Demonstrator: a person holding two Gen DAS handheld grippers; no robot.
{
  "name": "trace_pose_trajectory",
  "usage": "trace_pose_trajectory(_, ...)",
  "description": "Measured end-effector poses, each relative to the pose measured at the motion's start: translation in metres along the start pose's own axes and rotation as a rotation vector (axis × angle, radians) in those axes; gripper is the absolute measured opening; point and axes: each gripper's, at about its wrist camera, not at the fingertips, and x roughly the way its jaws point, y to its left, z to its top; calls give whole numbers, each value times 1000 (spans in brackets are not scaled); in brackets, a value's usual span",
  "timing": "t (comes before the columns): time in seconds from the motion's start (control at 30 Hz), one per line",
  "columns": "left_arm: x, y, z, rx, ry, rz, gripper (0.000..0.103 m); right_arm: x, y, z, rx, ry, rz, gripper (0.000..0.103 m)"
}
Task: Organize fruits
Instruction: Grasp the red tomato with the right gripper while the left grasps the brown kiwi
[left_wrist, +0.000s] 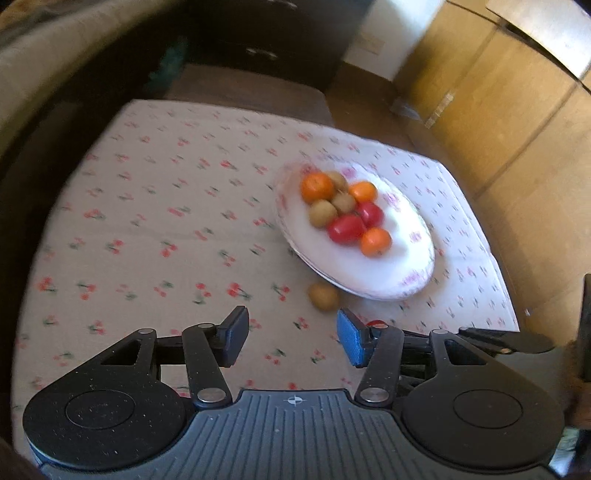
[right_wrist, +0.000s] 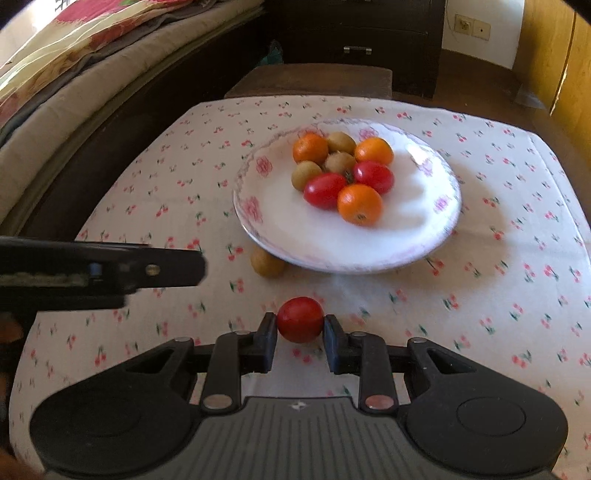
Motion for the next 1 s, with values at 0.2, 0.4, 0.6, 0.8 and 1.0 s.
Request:
trace_pose_trajectory(0.2, 17, -11, -6, 103, -25, -5, 61, -8, -14, -12, 10, 17, 16, 29)
trace_pose_trajectory(0.4, 29, -30, -5, 147, -68, -37, 61, -9, -26, -16, 38, 24, 32, 29)
trace_pose_trajectory(0.6, 50, -38, -6, 157, -59, -12, 60, -9, -31, -18, 47, 26, 57, 29)
trace_pose_trajectory(0.8, 57, -37, -6, 143, -60, 31, 51, -9, -29, -18, 45, 25, 85, 29)
trace_pose_trajectory(1.0, 52, -36, -5, 100, -40, 60, 33, -12, -33, -20, 56, 25, 79, 29)
